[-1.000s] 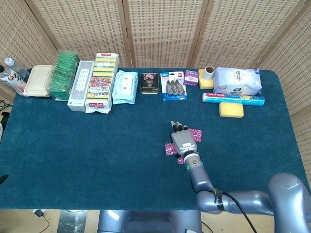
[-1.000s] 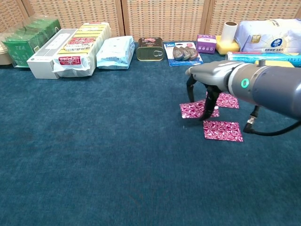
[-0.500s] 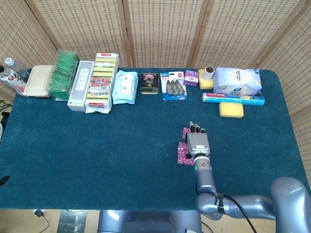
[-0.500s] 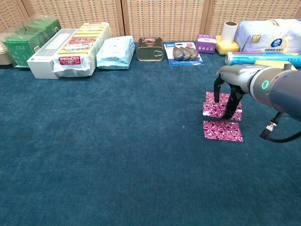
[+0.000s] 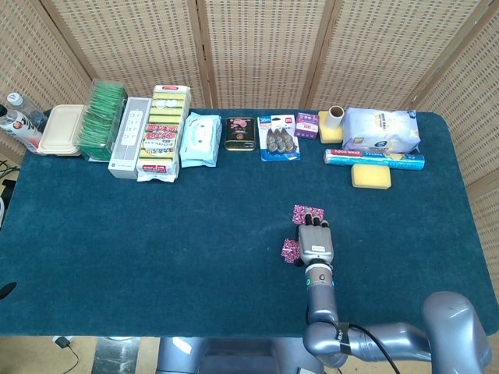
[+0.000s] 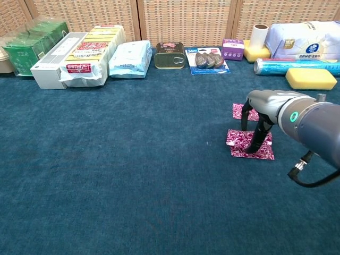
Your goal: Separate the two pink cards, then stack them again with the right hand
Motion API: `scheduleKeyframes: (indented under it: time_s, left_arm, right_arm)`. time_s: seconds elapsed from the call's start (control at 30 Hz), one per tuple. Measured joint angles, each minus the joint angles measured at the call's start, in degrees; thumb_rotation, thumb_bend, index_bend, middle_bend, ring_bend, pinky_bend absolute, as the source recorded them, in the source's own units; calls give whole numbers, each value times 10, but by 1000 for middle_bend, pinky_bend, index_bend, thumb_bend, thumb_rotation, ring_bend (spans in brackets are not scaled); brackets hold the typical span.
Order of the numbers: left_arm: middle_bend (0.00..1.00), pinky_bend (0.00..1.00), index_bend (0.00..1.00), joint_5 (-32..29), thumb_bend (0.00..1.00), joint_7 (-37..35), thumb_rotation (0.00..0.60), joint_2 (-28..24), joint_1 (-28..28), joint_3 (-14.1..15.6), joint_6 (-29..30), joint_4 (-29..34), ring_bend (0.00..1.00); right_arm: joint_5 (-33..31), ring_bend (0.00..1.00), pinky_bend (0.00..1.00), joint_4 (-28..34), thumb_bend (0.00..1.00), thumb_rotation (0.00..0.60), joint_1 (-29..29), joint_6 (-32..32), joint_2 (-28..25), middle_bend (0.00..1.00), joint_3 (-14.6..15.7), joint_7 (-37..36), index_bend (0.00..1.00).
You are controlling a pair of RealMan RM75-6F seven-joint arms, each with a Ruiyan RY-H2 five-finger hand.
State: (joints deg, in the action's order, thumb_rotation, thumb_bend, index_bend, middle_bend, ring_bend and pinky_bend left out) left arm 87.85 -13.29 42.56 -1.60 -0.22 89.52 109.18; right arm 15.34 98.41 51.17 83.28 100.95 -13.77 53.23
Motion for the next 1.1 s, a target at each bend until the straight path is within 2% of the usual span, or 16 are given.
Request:
scheduleKeyframes:
  time_s: [0.43, 0.9, 1.1]
  left_arm:
    - [0, 59, 0, 4, 103, -3, 600, 1, -2, 2, 5, -2, 0]
    - [0, 58, 0, 6, 102, -9, 600, 0, -4, 3, 9, -5, 0]
    - [0, 59, 0, 7, 103, -10, 600, 1, -4, 3, 9, -6, 0]
  right_arm:
    - [-14, 0, 115, 6, 273, 600, -12, -12, 2, 0, -17, 25, 396]
    - [-10, 0, 115, 3, 272, 600, -17, -11, 10, 0, -22, 37, 384]
    - [-9, 0, 115, 9, 272, 600, -22, -11, 7, 0, -20, 41, 340]
